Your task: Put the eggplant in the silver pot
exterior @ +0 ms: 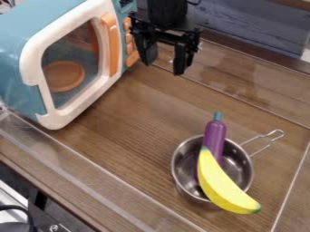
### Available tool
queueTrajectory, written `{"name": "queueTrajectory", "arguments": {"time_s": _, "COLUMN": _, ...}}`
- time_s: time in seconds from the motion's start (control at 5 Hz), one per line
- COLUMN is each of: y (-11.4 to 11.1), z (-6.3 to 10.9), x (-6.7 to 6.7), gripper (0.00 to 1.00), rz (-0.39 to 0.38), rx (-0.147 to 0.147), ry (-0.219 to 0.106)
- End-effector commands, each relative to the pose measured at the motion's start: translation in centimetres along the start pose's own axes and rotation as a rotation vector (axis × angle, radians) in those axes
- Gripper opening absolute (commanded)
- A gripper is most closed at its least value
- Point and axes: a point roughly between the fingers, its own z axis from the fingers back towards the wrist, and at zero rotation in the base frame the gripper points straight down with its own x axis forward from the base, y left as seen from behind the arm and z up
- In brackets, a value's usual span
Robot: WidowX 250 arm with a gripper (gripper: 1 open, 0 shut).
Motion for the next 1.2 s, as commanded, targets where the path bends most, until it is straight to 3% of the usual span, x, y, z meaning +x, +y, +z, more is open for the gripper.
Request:
{"name": "queueTrajectory", "arguments": {"time_s": 0.0, "y": -1.6, "z": 1.7, "x": 1.1, "gripper": 1.00, "rz": 0.002, "rx": 0.007, "ry": -0.068}}
{"name": "queueTrajectory", "arguments": {"time_s": 0.2, "y": -3.5, "z": 1.7, "x": 1.3, "gripper": 1.00, "rz": -0.002, "rx": 0.007, "ry": -0.078}}
{"name": "queueTrajectory", "arguments": {"time_s": 0.6, "y": -2.4, "z": 4.5, "x": 1.7, "gripper": 1.00, "rz": -0.007, "rx": 0.011, "ry": -0.095}}
{"name": "queueTrajectory", "arguments": {"time_s": 1.0, "y": -4.2, "z": 4.0, "x": 1.1, "gripper": 1.00, "rz": 0.021, "rx": 0.020, "ry": -0.079}}
